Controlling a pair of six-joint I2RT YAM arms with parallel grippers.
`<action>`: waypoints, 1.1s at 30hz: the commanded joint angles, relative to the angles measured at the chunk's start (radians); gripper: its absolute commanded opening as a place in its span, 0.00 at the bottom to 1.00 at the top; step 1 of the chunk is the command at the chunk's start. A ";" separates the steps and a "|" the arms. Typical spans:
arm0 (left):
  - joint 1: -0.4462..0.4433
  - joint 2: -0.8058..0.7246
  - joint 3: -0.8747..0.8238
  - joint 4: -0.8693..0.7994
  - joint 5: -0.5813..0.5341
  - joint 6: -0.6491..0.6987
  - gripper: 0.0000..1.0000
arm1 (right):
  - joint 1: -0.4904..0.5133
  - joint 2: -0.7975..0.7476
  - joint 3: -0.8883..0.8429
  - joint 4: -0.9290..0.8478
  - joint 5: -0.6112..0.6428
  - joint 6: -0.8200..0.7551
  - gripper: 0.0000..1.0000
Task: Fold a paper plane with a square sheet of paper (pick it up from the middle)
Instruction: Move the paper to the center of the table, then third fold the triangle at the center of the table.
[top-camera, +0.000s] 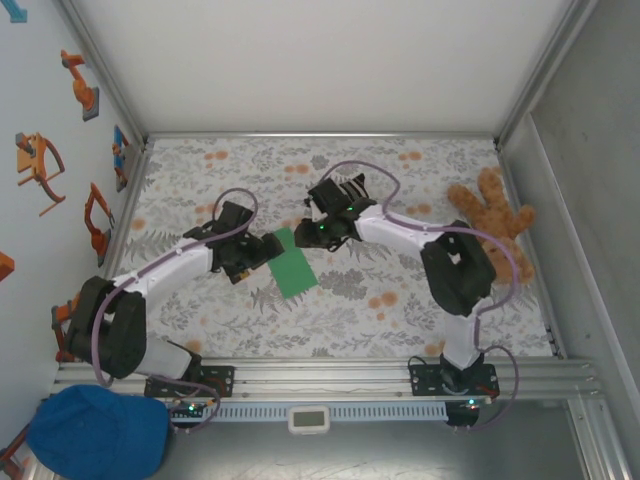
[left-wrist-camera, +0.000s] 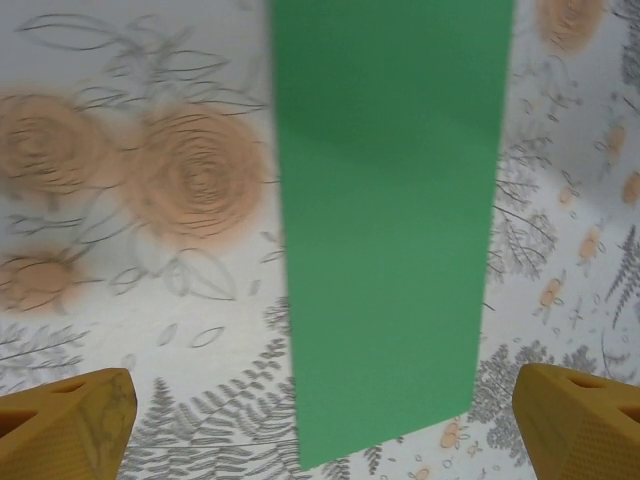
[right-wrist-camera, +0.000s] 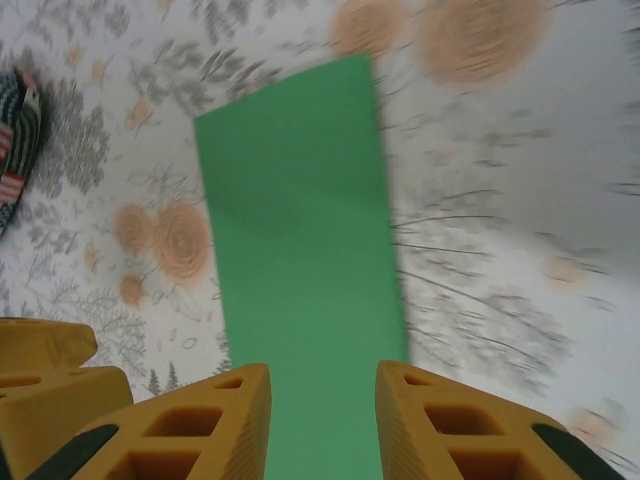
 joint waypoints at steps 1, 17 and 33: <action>0.032 -0.054 -0.042 0.044 -0.026 -0.079 0.96 | 0.009 0.066 0.072 -0.002 -0.056 -0.029 0.32; 0.031 -0.020 -0.025 0.055 -0.020 -0.034 0.96 | -0.008 0.225 0.112 -0.072 0.031 0.062 0.32; -0.082 0.112 -0.022 0.339 0.181 -0.060 0.98 | -0.177 -0.137 -0.274 0.121 0.115 0.214 0.31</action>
